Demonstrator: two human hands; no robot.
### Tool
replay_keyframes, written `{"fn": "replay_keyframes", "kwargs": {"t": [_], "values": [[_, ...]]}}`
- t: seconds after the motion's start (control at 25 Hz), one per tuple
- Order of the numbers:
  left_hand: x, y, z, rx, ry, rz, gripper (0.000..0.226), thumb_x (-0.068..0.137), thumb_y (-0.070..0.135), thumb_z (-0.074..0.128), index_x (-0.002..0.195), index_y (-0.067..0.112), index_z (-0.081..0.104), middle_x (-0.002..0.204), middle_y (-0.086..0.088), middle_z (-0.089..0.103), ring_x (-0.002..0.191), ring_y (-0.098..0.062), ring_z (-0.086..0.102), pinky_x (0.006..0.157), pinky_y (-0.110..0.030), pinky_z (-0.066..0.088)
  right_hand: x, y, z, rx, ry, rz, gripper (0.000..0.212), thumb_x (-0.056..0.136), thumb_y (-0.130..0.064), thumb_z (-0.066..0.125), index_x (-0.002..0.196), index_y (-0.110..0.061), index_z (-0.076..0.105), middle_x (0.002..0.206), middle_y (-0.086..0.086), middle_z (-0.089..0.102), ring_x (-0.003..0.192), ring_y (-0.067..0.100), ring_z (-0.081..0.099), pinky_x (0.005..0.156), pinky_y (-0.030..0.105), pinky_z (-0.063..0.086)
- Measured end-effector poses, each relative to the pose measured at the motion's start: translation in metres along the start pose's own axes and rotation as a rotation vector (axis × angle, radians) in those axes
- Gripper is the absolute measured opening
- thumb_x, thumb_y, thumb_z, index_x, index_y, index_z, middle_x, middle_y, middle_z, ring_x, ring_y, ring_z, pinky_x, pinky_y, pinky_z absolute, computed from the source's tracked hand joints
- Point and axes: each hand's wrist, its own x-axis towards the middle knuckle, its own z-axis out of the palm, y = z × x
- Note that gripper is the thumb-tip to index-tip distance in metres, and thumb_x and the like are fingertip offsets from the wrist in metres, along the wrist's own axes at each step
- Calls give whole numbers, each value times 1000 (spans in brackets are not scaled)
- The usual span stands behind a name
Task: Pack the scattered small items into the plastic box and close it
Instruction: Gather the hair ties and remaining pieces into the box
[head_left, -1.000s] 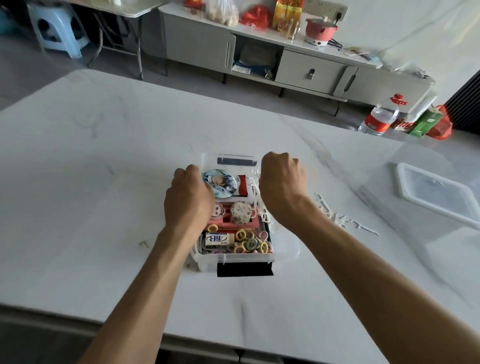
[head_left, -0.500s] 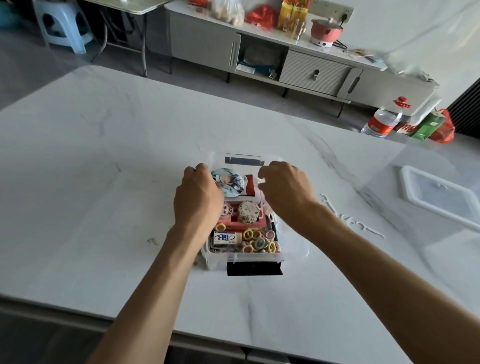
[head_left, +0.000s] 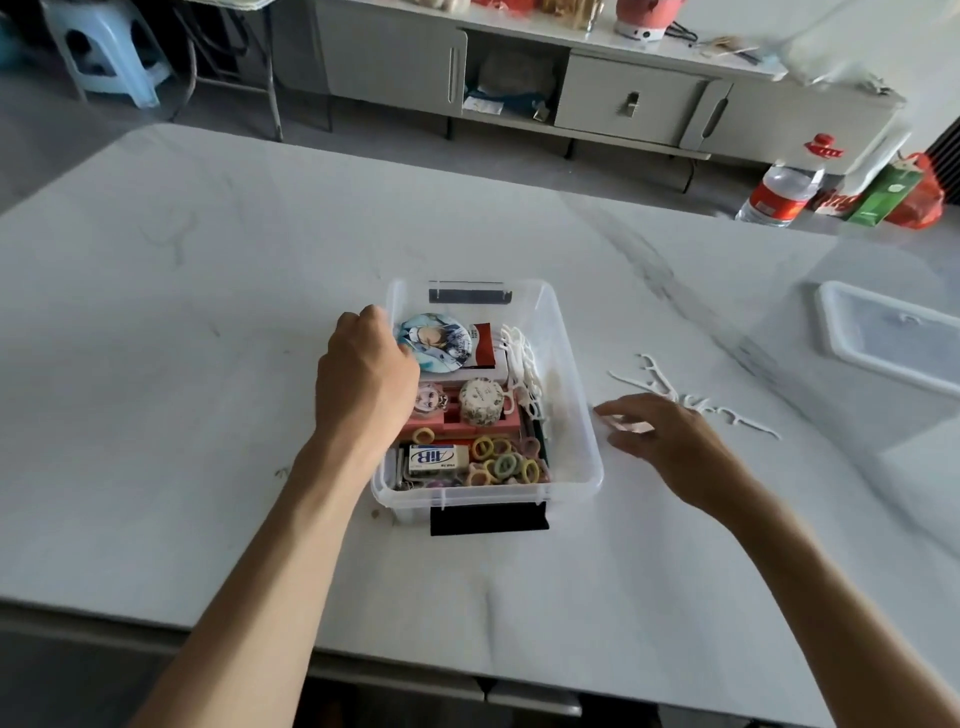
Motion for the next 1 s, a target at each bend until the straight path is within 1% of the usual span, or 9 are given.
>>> {"fn": "replay_keyframes", "kwargs": {"t": [0.16,0.24,0.4,0.52,0.64,0.76,0.84,0.92,1.0], "values": [[1,-3,0,-13,-3,13,7,93,6,44,92,2,49,102,-25,56,91,-39,52,71,-37,35,-9,6,3,-167,-116,-80,60,67,-42,83,122,-32,59,117,-12,49,108,8,44,89,25,38],[3,-3,0,-32,2,6,10,90,4,44,91,-2,52,98,-29,56,93,-44,52,70,-38,35,-12,3,17,-186,-58,-113,51,69,-44,81,113,-29,61,110,-11,50,102,11,44,82,31,43],[0,-1,-1,-34,9,7,7,88,2,44,82,2,47,94,-30,56,91,-46,52,67,-36,32,0,4,21,-106,134,-83,12,79,-15,75,86,-19,66,87,-5,57,83,18,56,68,34,46],[0,1,2,-12,12,15,7,90,2,43,84,4,46,99,-31,56,91,-46,52,69,-38,34,5,13,19,-41,221,3,16,78,-1,69,87,-14,67,78,-2,64,75,20,61,68,34,50],[0,3,4,13,8,33,7,92,3,42,85,5,44,99,-28,56,89,-43,52,70,-41,37,5,17,16,-21,202,65,17,77,-2,72,90,-12,68,73,-4,67,69,16,61,68,34,52],[-1,5,7,7,14,49,8,93,4,42,85,5,43,96,-26,55,81,-36,48,67,-38,33,4,18,14,-88,249,116,23,75,-11,77,95,-18,67,86,-3,65,84,21,61,71,31,47],[-4,7,9,0,19,55,9,93,4,42,84,6,42,94,-24,54,77,-32,44,66,-36,32,3,25,9,-194,299,261,43,71,-27,82,110,-22,62,108,3,56,103,27,52,78,34,42],[-6,10,11,-6,20,55,9,93,5,43,85,6,42,94,-23,54,77,-30,44,66,-36,32,3,33,2,-245,268,436,62,71,-42,80,121,-19,55,120,11,49,112,34,44,83,39,40],[-7,12,13,-10,18,53,9,93,5,43,85,7,42,95,-23,54,77,-30,44,66,-36,32,4,40,-1,-227,261,468,58,75,-43,77,121,-15,56,121,14,51,111,36,45,82,38,39]]}}
